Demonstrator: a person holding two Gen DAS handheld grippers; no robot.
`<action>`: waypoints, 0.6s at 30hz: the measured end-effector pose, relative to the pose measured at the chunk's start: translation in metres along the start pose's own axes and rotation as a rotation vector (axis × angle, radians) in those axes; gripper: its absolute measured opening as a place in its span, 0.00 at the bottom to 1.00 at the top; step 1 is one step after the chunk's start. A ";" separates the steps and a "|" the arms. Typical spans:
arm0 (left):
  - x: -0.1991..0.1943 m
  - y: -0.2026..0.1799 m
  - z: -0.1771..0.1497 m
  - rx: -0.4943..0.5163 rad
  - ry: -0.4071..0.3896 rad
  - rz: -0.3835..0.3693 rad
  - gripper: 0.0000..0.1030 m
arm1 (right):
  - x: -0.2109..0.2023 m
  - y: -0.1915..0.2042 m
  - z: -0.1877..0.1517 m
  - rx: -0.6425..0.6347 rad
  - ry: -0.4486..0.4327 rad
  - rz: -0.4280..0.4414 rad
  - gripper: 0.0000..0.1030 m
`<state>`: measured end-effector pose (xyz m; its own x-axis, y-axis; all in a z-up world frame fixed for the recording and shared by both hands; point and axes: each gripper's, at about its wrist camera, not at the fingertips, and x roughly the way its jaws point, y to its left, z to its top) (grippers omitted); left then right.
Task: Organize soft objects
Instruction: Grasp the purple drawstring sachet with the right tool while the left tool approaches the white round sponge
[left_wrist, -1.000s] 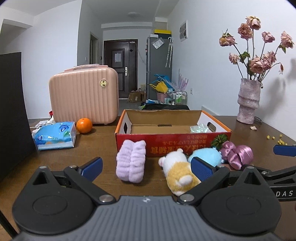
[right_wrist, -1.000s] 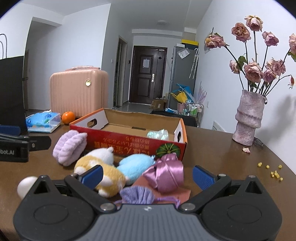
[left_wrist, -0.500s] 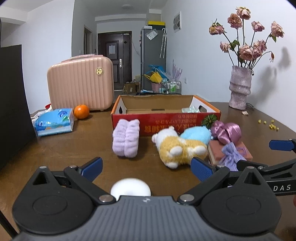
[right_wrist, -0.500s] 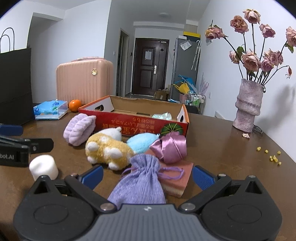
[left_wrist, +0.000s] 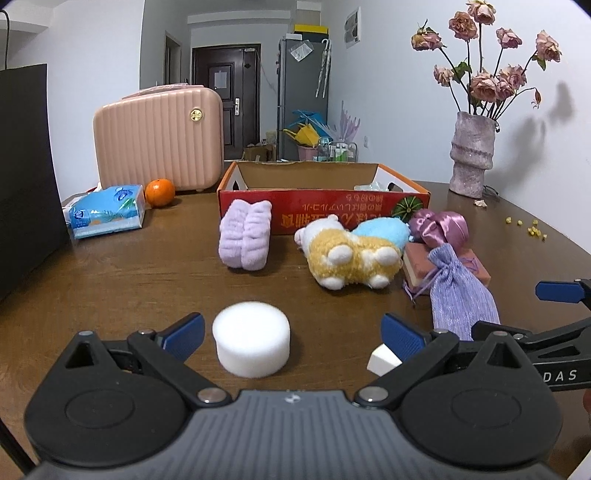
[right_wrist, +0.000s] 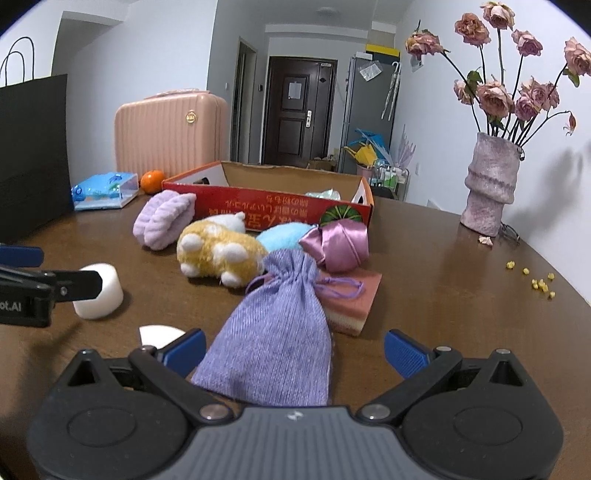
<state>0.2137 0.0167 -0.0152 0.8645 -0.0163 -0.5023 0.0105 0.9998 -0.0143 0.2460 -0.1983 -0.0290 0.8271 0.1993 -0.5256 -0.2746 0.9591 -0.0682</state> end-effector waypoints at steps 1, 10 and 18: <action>0.000 0.000 -0.001 0.001 0.001 0.000 1.00 | 0.000 0.001 -0.001 -0.001 0.003 0.001 1.00; 0.000 0.002 -0.002 -0.008 0.010 0.009 1.00 | 0.005 0.008 0.000 -0.027 0.021 0.010 1.00; 0.006 0.008 -0.003 -0.023 0.028 0.026 1.00 | 0.030 0.013 0.000 -0.048 0.083 0.003 1.00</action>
<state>0.2179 0.0242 -0.0207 0.8502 0.0095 -0.5264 -0.0238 0.9995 -0.0204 0.2671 -0.1796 -0.0455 0.7830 0.1832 -0.5944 -0.3021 0.9474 -0.1060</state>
